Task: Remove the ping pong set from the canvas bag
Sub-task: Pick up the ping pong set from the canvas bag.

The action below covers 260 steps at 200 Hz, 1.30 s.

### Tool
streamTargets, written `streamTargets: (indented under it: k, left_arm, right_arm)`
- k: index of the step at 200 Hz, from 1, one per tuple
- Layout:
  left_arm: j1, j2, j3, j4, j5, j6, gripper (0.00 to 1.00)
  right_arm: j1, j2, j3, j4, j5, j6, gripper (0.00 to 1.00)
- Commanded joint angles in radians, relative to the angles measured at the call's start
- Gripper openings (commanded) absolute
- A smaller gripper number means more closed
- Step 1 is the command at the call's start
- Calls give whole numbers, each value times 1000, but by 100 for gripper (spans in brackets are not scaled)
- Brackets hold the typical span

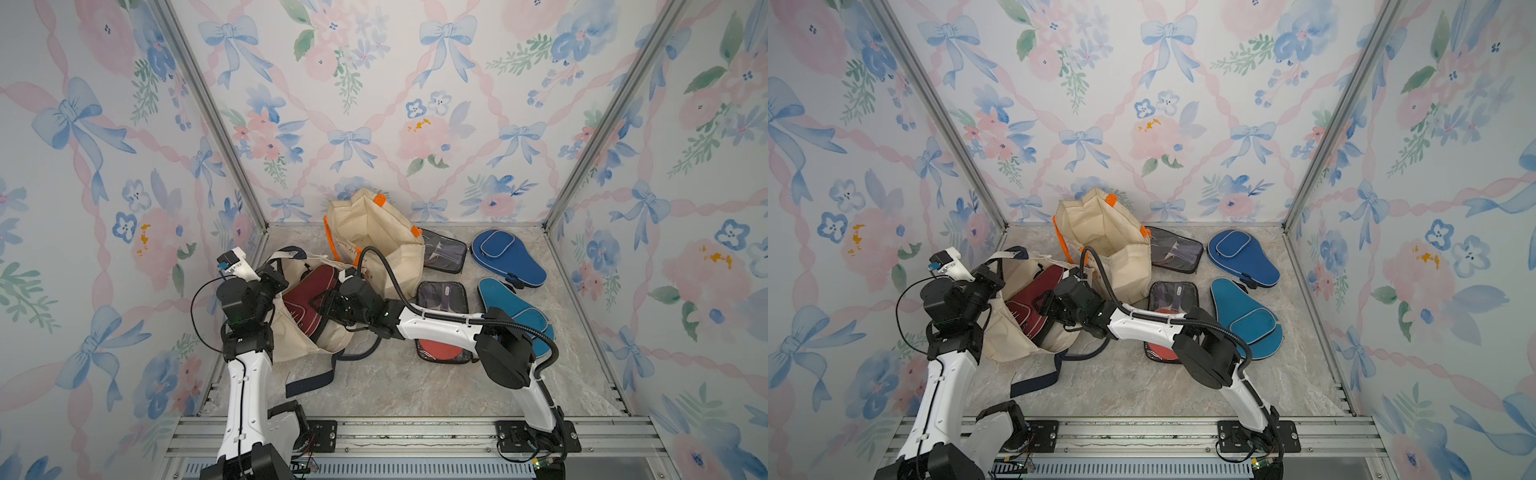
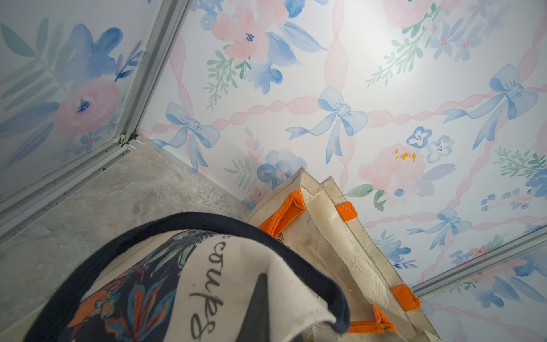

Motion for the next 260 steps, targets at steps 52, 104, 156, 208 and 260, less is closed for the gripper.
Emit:
streamTargets:
  k: [52,104,156,208,260]
  left_arm:
    - [-10,-16,3,73,13,9,0]
    - [-15,-14,1,73,13,10,0]
    - [-34,-14,2,73,15,9,0]
    - [-41,-16,3,72,17,10,0]
    - [-46,-15,4,72,18,10,0]
  right_arm:
    - [15,78,78,-105,-11,0,61]
    - [13,124,139,-135,-5,-13,61]
    - [7,178,229,-159,7,-26,62]
    - [5,175,236,-159,48,-49,62]
    - [-2,189,237,-248,102,-8,62]
